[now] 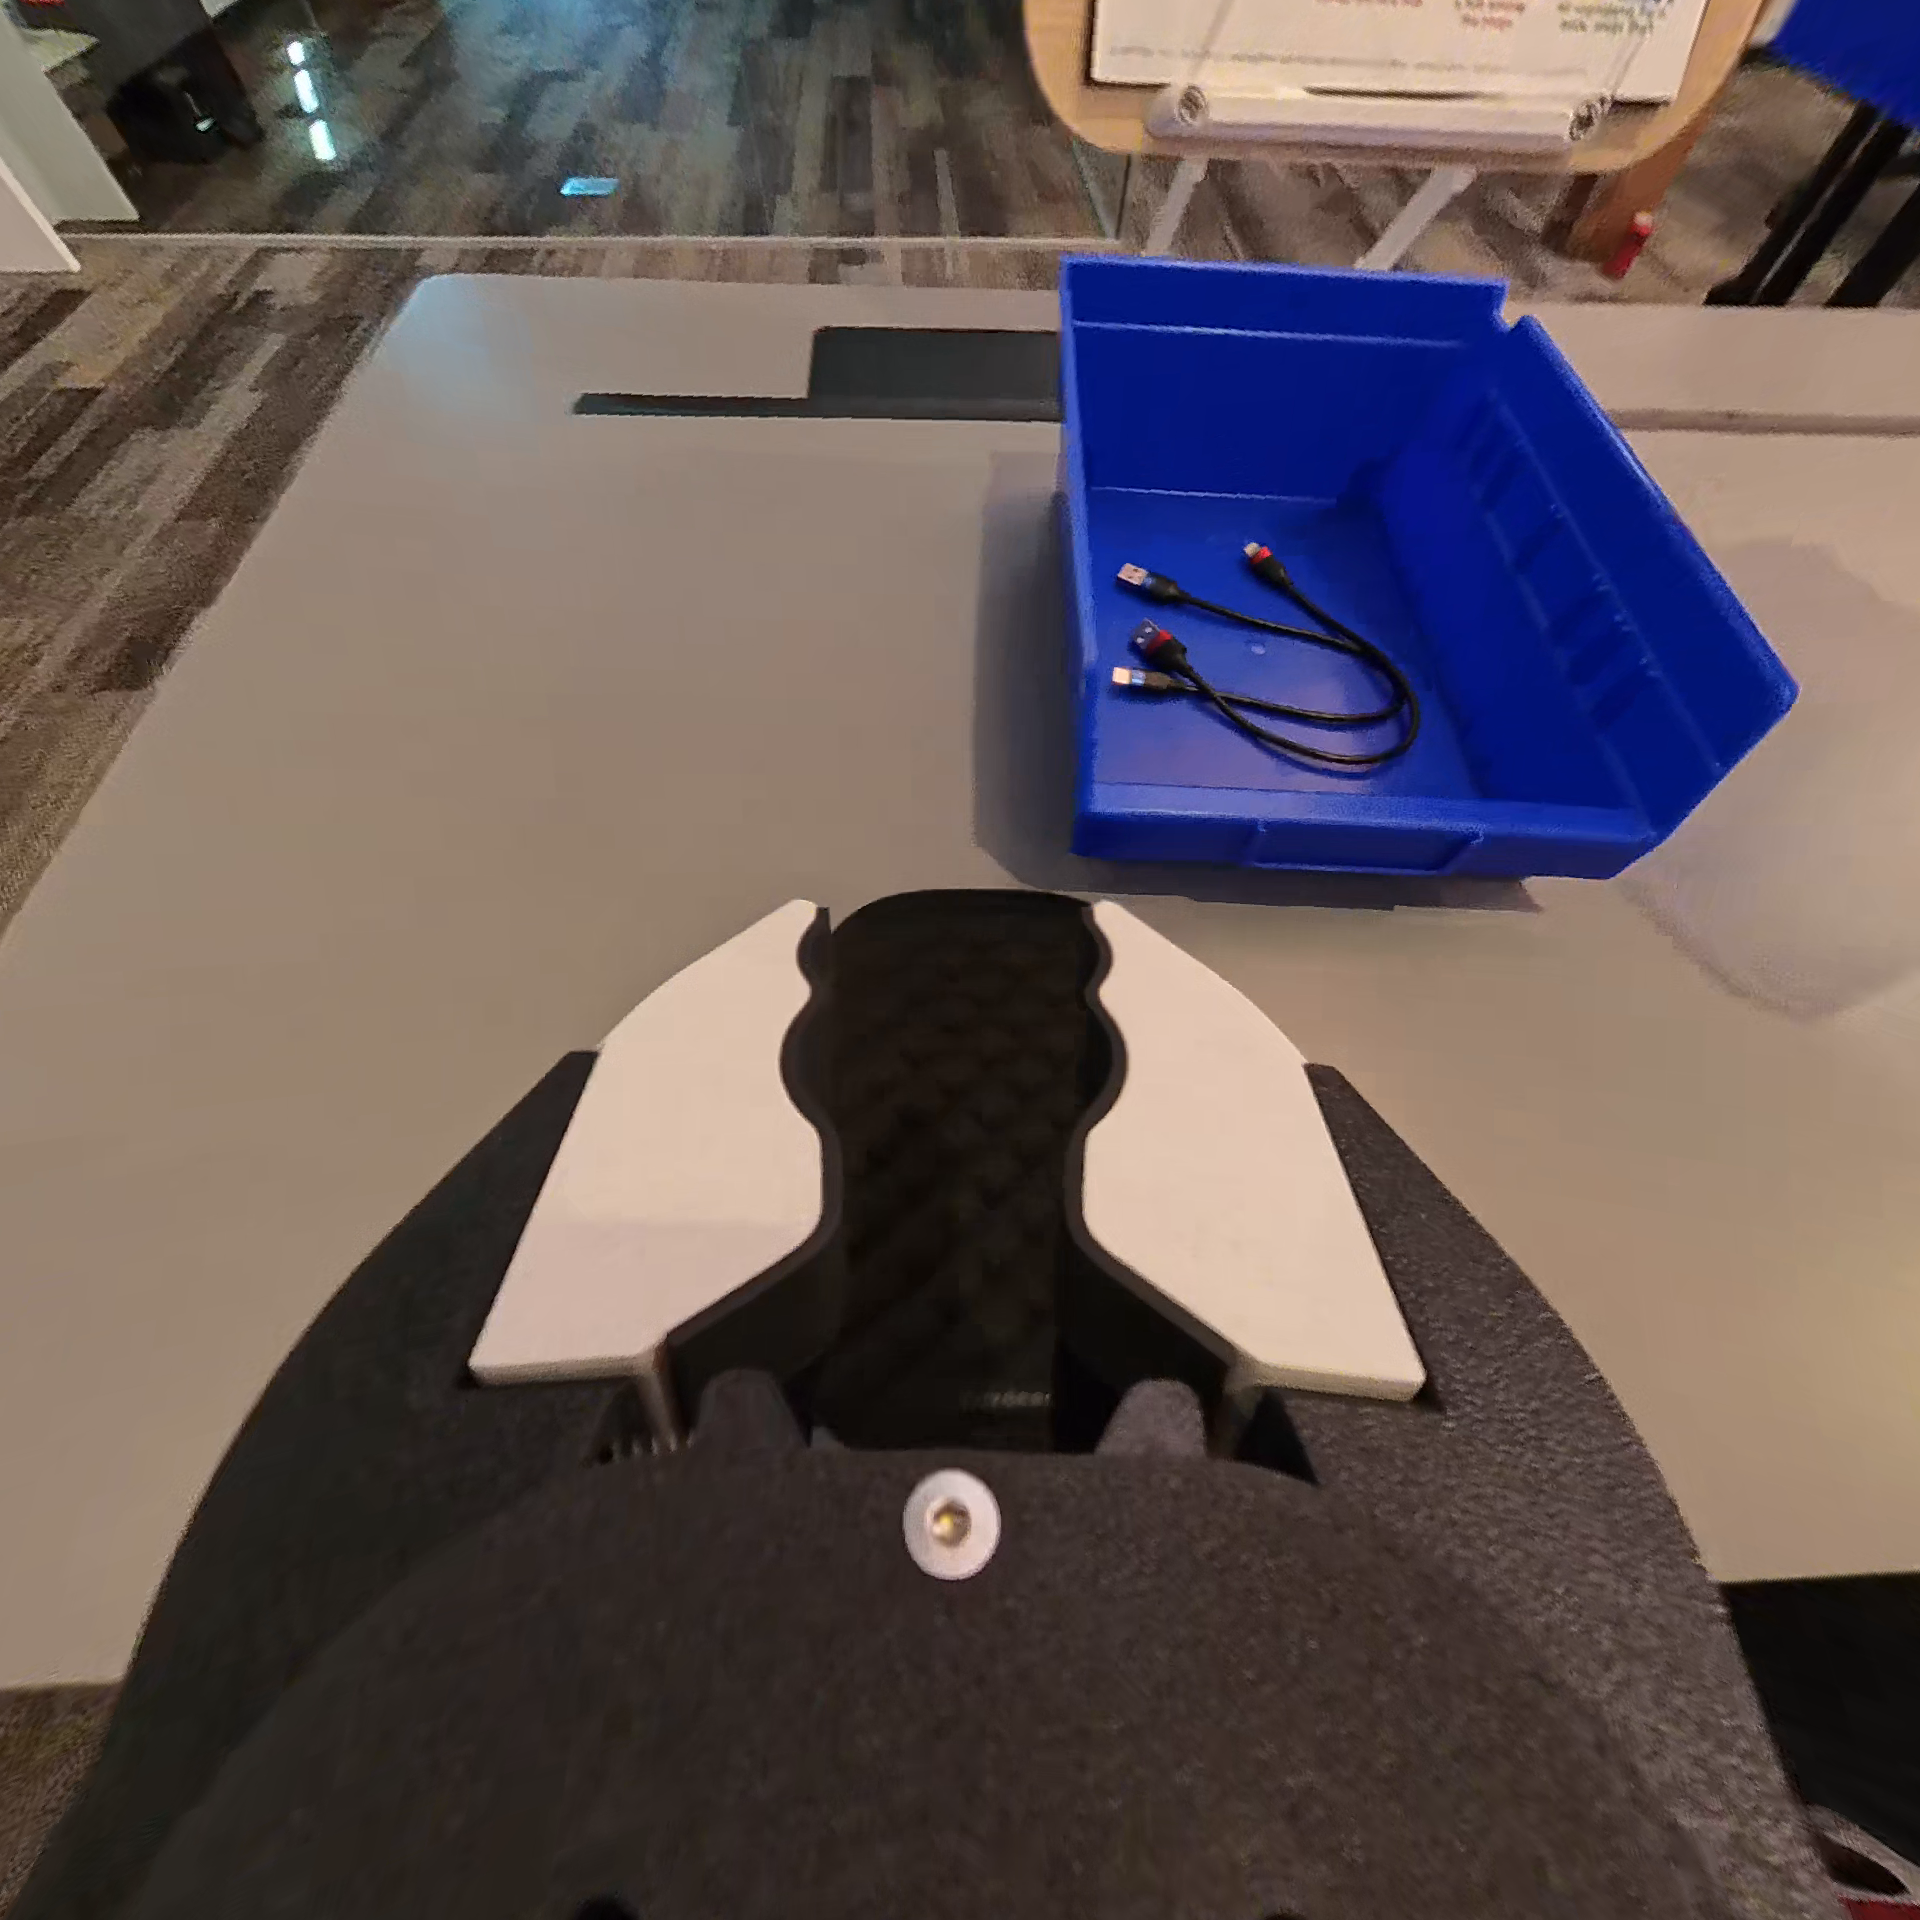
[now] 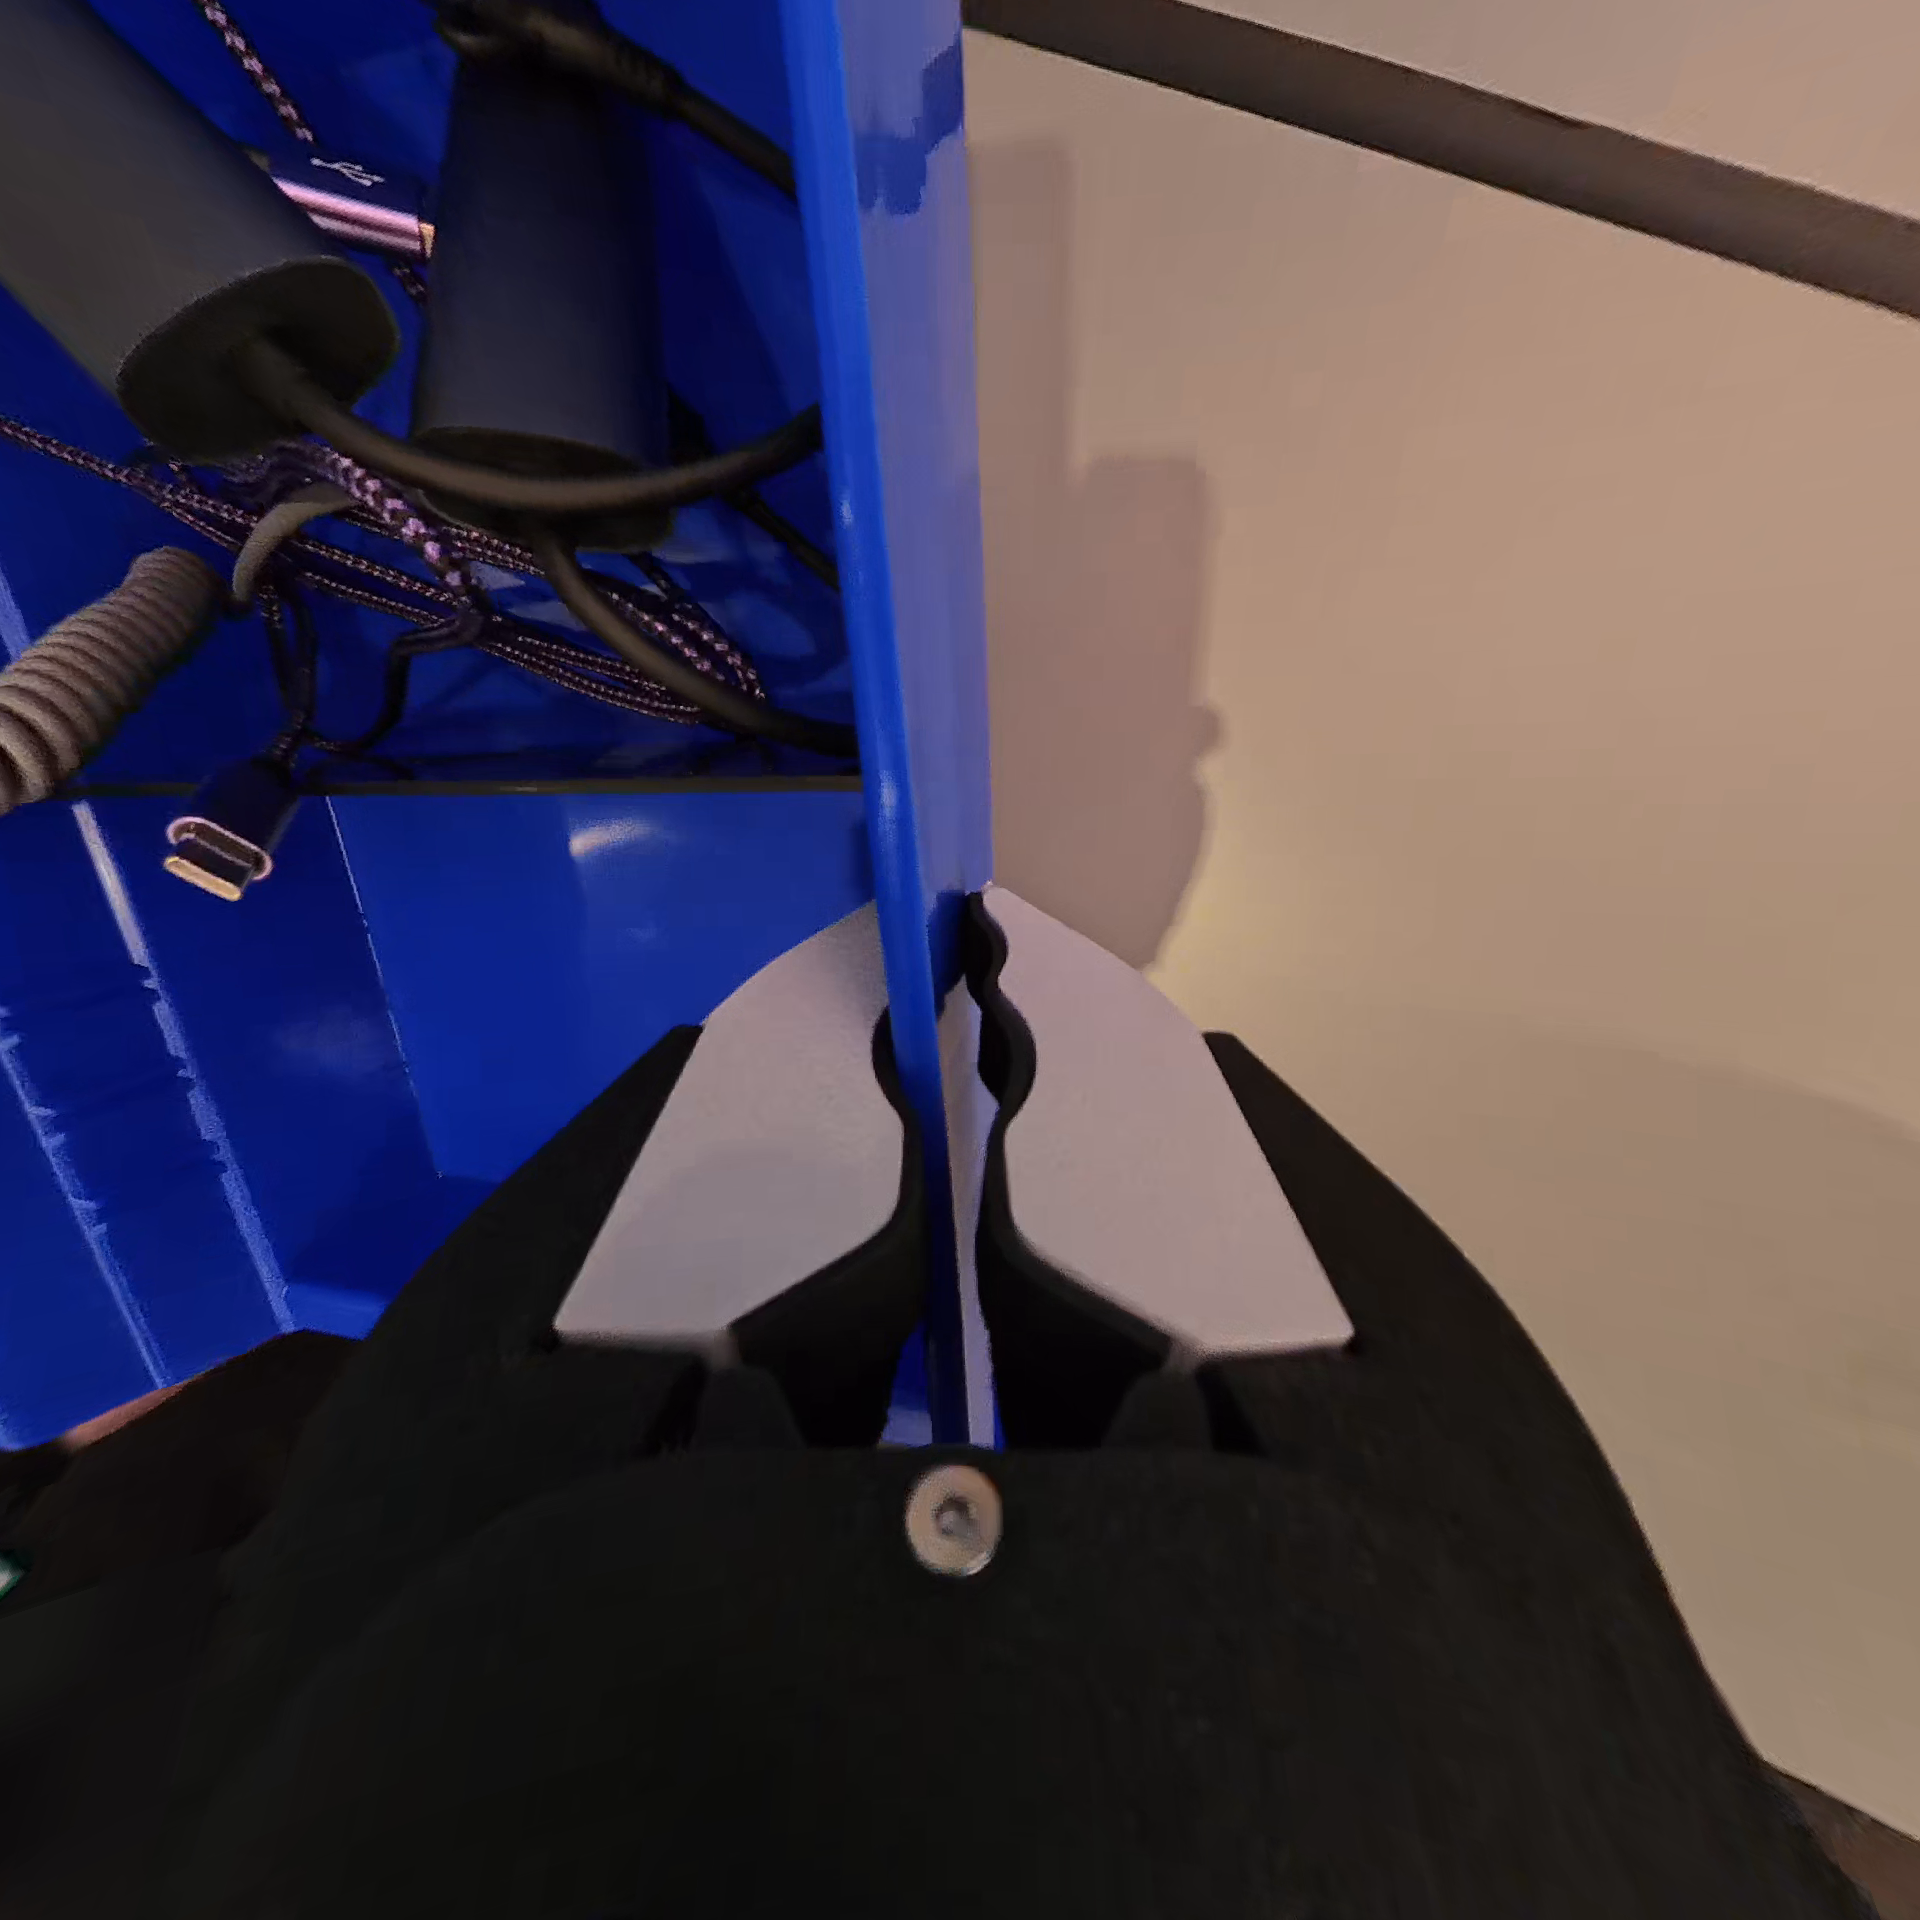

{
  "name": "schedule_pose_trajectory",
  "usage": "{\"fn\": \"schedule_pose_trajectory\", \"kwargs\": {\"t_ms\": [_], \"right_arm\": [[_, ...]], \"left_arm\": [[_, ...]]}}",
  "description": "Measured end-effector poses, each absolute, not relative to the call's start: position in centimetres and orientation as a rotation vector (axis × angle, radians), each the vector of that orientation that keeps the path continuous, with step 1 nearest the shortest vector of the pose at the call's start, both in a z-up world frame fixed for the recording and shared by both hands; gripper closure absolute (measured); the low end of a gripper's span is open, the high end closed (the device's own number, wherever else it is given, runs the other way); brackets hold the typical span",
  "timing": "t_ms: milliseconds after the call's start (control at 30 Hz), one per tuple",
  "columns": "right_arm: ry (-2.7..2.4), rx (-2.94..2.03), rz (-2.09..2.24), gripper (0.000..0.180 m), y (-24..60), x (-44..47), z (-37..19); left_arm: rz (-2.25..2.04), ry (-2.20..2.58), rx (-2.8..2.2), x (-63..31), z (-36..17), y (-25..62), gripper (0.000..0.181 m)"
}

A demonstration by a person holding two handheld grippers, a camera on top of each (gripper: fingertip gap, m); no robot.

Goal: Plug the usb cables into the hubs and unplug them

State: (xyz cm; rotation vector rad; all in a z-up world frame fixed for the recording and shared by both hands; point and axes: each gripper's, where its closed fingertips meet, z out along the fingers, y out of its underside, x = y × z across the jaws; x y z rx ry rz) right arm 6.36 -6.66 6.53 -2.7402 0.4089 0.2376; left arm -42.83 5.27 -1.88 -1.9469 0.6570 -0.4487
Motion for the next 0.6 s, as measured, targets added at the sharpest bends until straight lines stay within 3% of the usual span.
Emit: {"fn": "schedule_pose_trajectory", "kwargs": {"t_ms": [300, 600], "right_arm": [[-0.047, -2.753, 0.384, 0.175, 8.4, -12.4, 8.3], [-0.381, -2.745, 0.521, 0.175, 20.8, -28.5, 4.8]], "left_arm": [[-0.441, 0.471, -1.973, -52.1, -2.3, 6.4, 0.137], [-0.35, 0.312, -2.003, -60.9, -2.8, 7.6, 0.138]]}}
